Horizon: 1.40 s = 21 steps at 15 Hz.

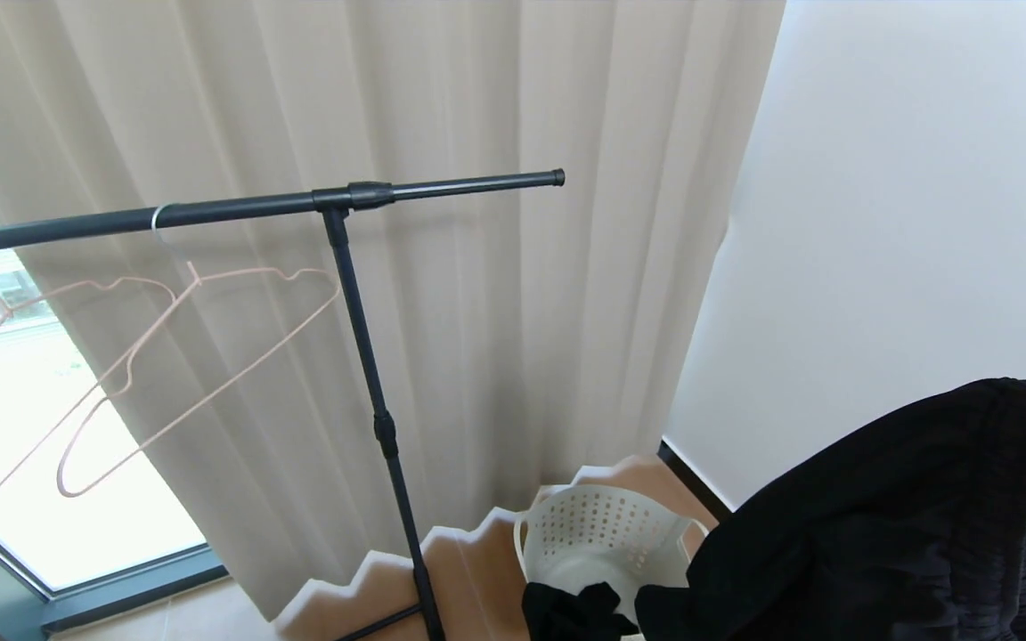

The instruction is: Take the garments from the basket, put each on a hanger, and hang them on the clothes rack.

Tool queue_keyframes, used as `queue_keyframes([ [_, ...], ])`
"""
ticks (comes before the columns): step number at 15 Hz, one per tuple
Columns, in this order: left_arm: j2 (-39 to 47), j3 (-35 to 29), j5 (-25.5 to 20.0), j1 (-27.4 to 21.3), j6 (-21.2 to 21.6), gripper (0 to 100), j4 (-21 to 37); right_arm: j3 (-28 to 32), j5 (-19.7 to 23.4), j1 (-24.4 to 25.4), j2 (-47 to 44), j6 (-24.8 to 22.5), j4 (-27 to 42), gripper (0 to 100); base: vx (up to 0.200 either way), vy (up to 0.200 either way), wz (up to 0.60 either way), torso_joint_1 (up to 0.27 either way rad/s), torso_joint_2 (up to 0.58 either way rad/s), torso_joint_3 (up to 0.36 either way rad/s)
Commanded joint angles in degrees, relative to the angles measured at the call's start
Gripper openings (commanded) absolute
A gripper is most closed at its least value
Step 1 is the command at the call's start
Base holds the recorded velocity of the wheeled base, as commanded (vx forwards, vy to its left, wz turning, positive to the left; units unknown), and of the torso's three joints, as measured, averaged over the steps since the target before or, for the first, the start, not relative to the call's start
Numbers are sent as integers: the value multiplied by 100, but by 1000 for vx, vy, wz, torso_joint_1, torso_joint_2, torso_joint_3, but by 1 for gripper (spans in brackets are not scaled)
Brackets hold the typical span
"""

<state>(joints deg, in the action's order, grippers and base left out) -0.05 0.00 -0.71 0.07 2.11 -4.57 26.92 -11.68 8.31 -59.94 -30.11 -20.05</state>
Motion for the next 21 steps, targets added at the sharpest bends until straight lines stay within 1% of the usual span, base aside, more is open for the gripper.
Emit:
queue_keyframes([
  [1, 5, 0, 0, 1, 0, 100, 0, -2, -1, 4, -18, -4, 1, 0, 0, 0, 0, 232, -530, -100],
  [13, 5, 0, 9, 1, 0, 100, 0, -108, -1, 4, 53, -4, -7, 0, 0, 0, 0, 179, -381, -188],
  [15, 5, 0, 9, 1, 0, 100, 0, -257, 8, 4, 193, -12, -7, 0, 0, 0, 0, 46, -76, -39],
  [18, 5, 0, 27, 1, 0, 100, 0, -196, -1, 4, 176, -30, -7, 0, 0, 0, 0, 0, 0, 0],
  [21, 5, 0, 18, 1, 9, 100, 0, -160, -10, 4, 123, -30, -7, 0, 0, 0, 600, -1, 1, 1],
])
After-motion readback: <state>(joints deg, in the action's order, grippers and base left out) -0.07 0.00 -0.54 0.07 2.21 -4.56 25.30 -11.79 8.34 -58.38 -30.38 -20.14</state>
